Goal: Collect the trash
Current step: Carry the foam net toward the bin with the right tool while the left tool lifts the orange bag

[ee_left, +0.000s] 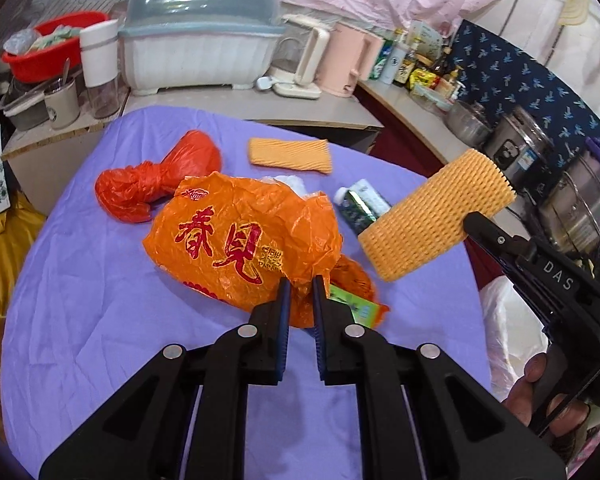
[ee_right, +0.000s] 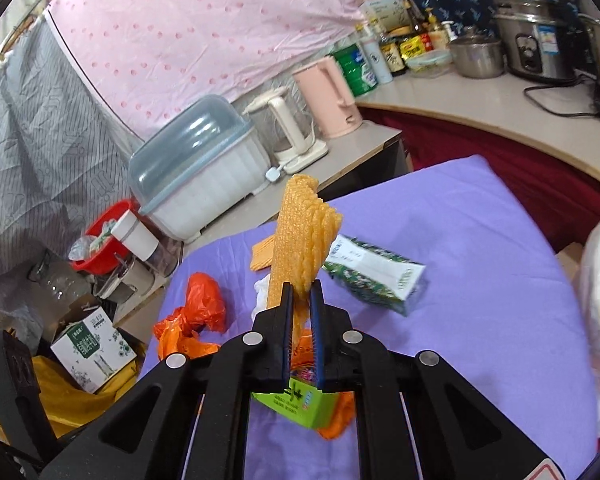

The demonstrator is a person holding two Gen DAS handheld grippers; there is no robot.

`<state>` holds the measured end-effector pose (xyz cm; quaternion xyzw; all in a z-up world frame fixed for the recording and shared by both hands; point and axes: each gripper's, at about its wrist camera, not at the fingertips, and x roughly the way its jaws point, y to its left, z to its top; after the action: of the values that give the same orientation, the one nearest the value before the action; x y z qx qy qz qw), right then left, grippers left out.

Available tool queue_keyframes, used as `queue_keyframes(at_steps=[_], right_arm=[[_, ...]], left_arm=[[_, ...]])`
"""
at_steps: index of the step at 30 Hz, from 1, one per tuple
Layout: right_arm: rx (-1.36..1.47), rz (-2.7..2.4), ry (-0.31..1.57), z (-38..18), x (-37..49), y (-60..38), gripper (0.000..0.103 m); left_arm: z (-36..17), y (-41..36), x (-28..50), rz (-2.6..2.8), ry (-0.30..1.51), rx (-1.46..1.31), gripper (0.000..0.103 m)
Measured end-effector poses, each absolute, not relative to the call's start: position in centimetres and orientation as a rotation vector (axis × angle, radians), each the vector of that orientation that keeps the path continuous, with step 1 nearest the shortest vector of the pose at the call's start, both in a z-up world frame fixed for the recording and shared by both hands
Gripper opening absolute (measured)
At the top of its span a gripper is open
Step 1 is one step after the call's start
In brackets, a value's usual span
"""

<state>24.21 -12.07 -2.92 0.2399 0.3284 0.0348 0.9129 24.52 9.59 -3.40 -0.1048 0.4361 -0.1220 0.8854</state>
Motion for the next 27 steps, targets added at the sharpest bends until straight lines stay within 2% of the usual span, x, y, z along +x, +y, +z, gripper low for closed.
queue_keyframes(at_steps=[10,27], right_arm=[[0.523,-0.046,0.591,-0.1,16.1,-19.3,0.009],[0.621,-0.286,0.526,-1.9,5.0,-33.1,0.009]], left_arm=[[0.0,2.5,19.1,-0.383,0.862,-0.126,0.010],[0.8,-12.4,12.7,-0.599,0.843,0.062,0.011]])
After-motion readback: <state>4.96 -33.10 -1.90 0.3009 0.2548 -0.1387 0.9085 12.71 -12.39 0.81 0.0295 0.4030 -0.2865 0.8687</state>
